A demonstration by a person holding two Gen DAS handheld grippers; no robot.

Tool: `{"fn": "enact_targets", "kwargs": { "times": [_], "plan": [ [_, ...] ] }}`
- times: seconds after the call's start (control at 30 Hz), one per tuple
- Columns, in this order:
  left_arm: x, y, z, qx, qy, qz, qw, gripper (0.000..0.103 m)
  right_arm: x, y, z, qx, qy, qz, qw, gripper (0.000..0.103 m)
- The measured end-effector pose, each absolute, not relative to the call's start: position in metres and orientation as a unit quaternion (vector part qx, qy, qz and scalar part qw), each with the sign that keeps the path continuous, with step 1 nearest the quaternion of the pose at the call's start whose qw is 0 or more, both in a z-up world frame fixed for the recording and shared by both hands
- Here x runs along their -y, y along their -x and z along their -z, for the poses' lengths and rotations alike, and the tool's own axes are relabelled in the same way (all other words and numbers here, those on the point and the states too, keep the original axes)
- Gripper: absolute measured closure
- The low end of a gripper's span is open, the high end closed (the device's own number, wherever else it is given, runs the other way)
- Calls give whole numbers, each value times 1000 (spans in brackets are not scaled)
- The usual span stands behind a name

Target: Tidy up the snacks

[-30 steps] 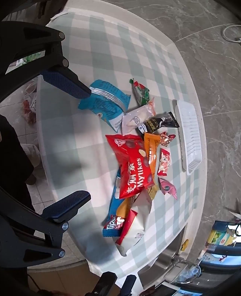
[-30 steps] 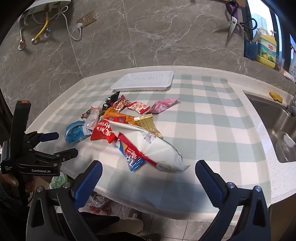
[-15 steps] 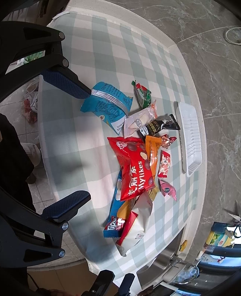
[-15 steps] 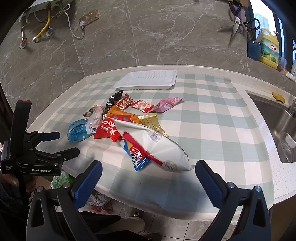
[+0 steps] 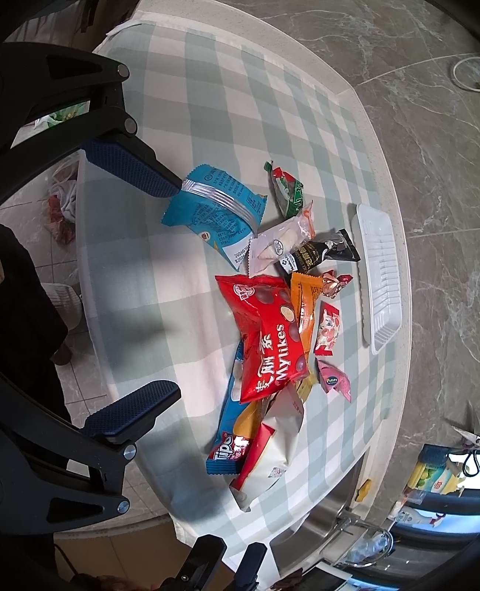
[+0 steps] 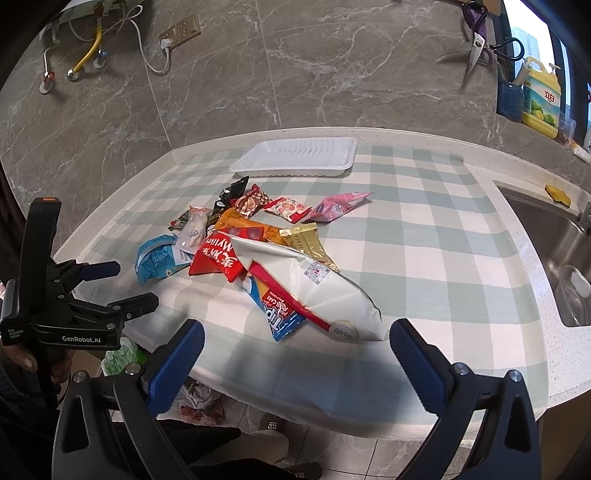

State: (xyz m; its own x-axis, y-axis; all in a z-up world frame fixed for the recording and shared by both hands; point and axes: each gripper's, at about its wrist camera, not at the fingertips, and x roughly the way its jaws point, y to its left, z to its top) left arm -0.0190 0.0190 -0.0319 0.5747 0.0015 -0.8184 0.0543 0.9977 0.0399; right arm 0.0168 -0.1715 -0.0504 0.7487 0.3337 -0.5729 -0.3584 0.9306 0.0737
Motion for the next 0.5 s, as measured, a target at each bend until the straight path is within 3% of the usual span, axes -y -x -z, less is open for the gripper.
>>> {"fn": "enact_targets", "kwargs": {
  "times": [0.5],
  "plan": [
    [-20,20,35,-462,-24,15,886,2,171,-17,50,-303,21,-187,934,0]
  ]
}}
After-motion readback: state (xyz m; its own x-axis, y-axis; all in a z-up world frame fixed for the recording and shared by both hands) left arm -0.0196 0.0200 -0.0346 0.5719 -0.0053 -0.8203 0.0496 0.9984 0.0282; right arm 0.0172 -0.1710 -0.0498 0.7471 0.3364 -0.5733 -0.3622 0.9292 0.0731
